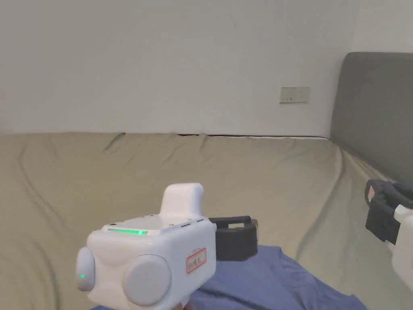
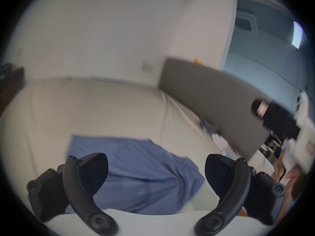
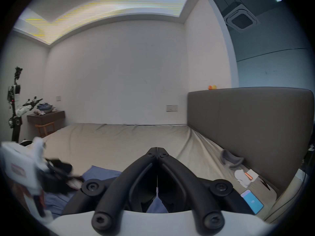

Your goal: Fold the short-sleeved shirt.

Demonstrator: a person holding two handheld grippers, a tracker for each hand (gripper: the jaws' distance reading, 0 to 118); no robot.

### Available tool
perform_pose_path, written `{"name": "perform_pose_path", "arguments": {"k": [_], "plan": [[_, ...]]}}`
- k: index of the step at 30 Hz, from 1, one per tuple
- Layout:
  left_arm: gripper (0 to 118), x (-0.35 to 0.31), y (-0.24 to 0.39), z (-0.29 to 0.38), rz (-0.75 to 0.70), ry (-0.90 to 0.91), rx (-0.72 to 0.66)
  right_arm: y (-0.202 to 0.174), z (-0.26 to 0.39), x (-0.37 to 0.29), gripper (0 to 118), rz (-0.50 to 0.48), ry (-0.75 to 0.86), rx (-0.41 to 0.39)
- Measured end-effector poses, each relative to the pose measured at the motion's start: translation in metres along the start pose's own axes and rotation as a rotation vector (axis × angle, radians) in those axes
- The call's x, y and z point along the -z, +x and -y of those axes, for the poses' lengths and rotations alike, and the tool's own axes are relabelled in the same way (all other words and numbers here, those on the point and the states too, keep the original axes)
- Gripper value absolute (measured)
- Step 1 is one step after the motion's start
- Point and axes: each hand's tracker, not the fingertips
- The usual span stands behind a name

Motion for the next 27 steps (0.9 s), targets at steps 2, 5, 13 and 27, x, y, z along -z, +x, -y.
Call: {"name": "perform_pose_path", "arguments": {"k": [2, 5, 13, 27], "plan": [[115, -0.051, -0.019, -0.004, -0.154, 0.128, -0.016, -0.017, 0.001, -0.005, 3, -0.048, 0.010, 0.000], [12, -0.113, -0.042, -0.001, -0.364, 0.229, 0.044, -0.043, 0.006, -0.011, 3, -0.096, 0.022, -0.019], [0, -0.158, -0.084, 0.044, -0.646, 0.121, 0.019, -0.093, 0.016, -0.015, 3, -0.145, 0.028, -0.006], [118, -0.056, -0.215, 0.137, -0.712, -0.315, -0.101, -0.125, 0.058, 0.093, 3, -0.263, -0.143, -0.063]]}}
